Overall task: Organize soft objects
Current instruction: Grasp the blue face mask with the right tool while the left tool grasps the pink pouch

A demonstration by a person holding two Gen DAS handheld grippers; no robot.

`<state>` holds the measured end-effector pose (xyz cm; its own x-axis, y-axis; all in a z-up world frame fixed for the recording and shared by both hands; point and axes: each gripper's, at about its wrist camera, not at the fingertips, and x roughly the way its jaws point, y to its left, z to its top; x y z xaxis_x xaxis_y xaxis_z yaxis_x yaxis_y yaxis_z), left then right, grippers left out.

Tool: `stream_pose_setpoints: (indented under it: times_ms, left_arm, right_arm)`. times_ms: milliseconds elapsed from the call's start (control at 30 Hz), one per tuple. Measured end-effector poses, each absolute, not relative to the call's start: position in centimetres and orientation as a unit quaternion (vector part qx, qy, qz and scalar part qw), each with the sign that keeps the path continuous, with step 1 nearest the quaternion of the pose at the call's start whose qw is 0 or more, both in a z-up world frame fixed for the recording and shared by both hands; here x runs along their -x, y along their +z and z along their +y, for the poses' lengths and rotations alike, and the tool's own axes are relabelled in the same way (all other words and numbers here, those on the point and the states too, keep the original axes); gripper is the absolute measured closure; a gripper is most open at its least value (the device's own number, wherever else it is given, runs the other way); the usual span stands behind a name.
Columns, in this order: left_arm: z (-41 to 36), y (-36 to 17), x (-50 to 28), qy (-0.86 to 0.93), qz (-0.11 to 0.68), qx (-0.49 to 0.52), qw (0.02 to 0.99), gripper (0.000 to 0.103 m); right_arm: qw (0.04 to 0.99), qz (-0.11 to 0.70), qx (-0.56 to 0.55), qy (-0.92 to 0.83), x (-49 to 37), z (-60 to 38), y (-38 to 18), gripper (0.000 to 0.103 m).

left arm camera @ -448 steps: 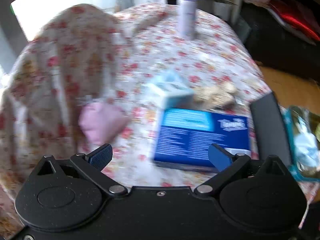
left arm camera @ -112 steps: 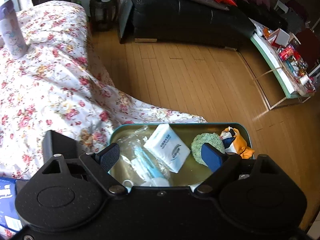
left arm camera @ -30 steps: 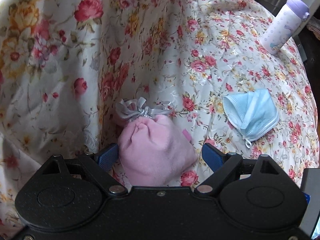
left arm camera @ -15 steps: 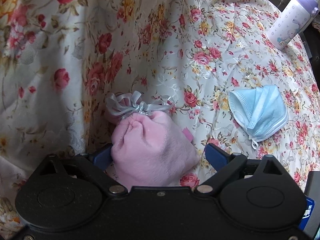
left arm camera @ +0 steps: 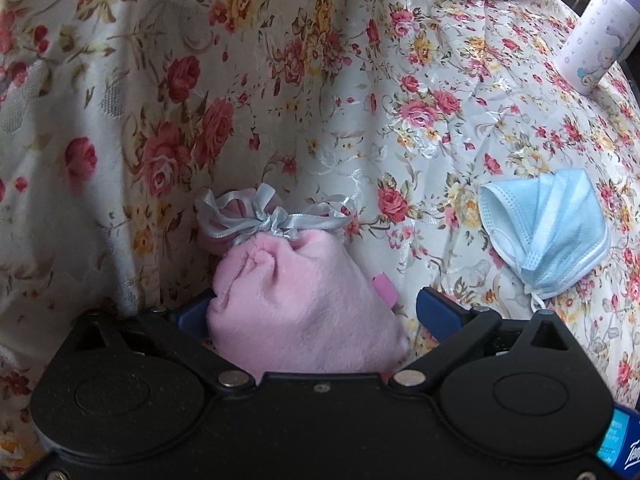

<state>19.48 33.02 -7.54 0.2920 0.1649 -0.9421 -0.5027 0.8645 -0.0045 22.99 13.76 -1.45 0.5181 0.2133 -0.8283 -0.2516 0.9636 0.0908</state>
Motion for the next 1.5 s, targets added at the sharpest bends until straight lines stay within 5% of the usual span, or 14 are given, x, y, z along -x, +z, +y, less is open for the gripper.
stream_pose_setpoints:
  times_ms: [667, 967, 1233, 1333, 1433, 1500]
  left_arm:
    - [32.7, -8.5, -19.6, 0.223, 0.55, 0.154, 0.79, 0.004]
    - [32.6, -8.5, -19.9, 0.226, 0.544, 0.153, 0.793, 0.004]
    - [32.7, -8.3, -19.6, 0.23, 0.535, 0.156, 0.798, 0.007]
    - [32.7, -7.9, -19.5, 0.231, 0.528, 0.151, 0.803, 0.017]
    - [32.9, -7.5, -19.3, 0.231, 0.526, 0.153, 0.804, 0.025]
    - [33.1, -7.4, -19.1, 0.231, 0.526, 0.157, 0.803, 0.028]
  right_arm:
    - [0.823, 0.547, 0.016, 0.149, -29.1, 21.7, -7.7, 0.01]
    - [0.82, 0.553, 0.018, 0.143, -28.9, 21.1, -7.7, 0.059]
    - [0.836, 0.532, -0.005, 0.134, -27.7, 19.4, -4.7, 0.065]
    - [0.841, 0.524, -0.007, 0.133, -27.1, 18.8, -3.6, 0.077]
    - [0.846, 0.516, -0.007, 0.134, -26.4, 18.1, -2.6, 0.076]
    - [0.85, 0.511, -0.004, 0.126, -26.3, 17.5, -2.4, 0.055]
